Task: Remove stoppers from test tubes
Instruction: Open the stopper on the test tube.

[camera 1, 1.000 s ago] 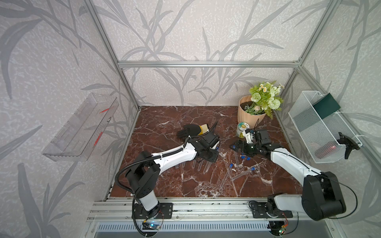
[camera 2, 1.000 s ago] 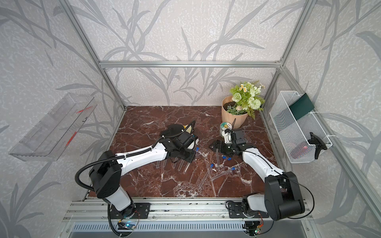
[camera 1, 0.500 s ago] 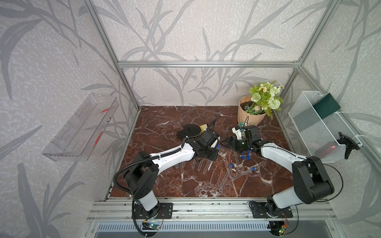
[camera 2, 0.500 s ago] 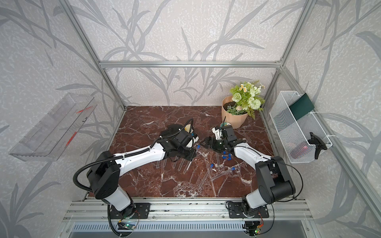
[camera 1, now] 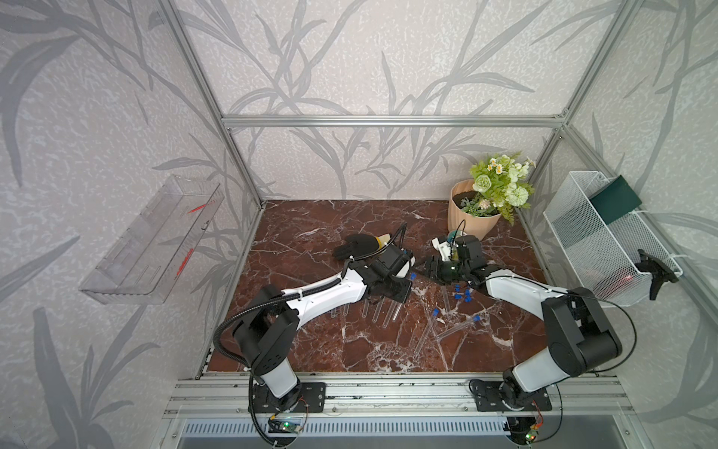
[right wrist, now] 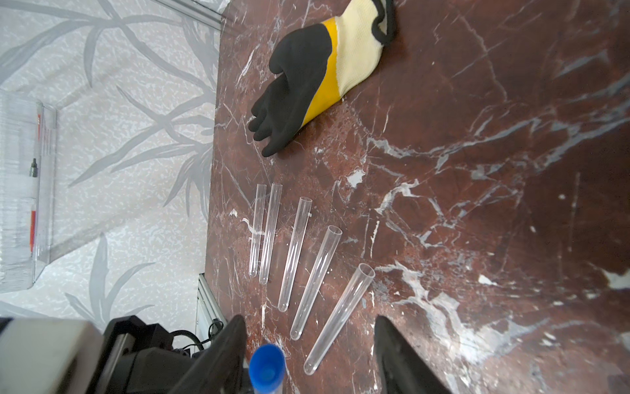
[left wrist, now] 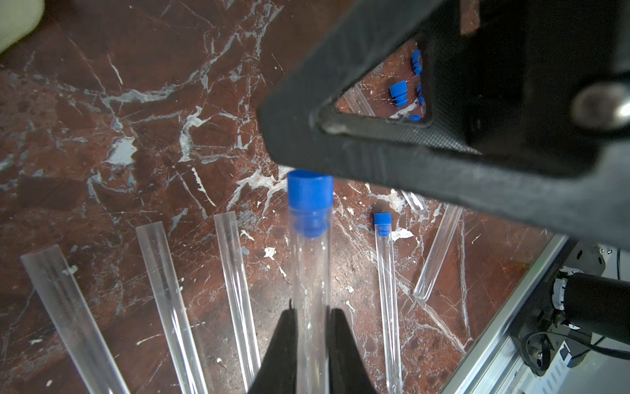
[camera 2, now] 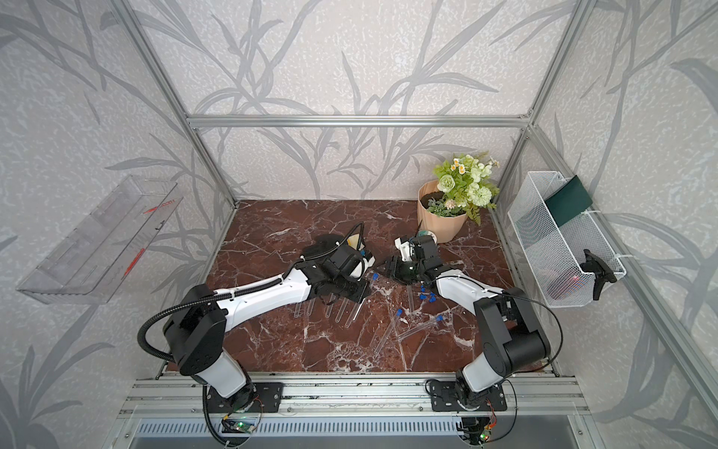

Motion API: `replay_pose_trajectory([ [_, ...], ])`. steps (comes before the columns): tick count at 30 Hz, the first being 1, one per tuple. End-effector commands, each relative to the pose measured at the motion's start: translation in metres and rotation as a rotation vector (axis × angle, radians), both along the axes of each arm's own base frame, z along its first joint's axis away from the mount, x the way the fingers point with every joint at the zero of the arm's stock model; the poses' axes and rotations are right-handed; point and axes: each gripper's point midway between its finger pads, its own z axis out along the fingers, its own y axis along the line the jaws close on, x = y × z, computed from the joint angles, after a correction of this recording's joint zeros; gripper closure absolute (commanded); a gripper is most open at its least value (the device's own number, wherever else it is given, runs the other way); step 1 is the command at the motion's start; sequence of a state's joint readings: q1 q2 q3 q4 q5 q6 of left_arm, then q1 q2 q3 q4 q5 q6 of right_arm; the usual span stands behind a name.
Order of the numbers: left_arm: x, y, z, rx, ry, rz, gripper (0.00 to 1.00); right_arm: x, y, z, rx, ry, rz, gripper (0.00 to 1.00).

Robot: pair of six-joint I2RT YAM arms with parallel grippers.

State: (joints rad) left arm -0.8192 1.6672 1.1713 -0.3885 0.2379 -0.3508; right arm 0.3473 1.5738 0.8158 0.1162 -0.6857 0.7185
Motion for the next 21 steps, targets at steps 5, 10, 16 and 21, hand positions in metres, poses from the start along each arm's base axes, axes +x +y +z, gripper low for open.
replay_pose_trajectory([
  [5,0.004,-0.004,0.009,-0.024,-0.022,-0.009,0.85,0.001,0.013,0.002,0.036,-0.002,0.039,0.47],
  [10,0.005,-0.004,0.008,-0.027,-0.021,-0.006,0.85,-0.002,0.019,0.000,0.054,0.008,0.056,0.52],
  [16,0.005,-0.005,0.007,-0.027,-0.018,-0.006,0.85,-0.003,0.023,0.005,0.070,-0.006,0.069,0.56],
  [21,0.006,-0.006,0.007,-0.026,-0.018,-0.007,0.85,-0.003,0.025,0.004,0.078,-0.004,0.074,0.64],
])
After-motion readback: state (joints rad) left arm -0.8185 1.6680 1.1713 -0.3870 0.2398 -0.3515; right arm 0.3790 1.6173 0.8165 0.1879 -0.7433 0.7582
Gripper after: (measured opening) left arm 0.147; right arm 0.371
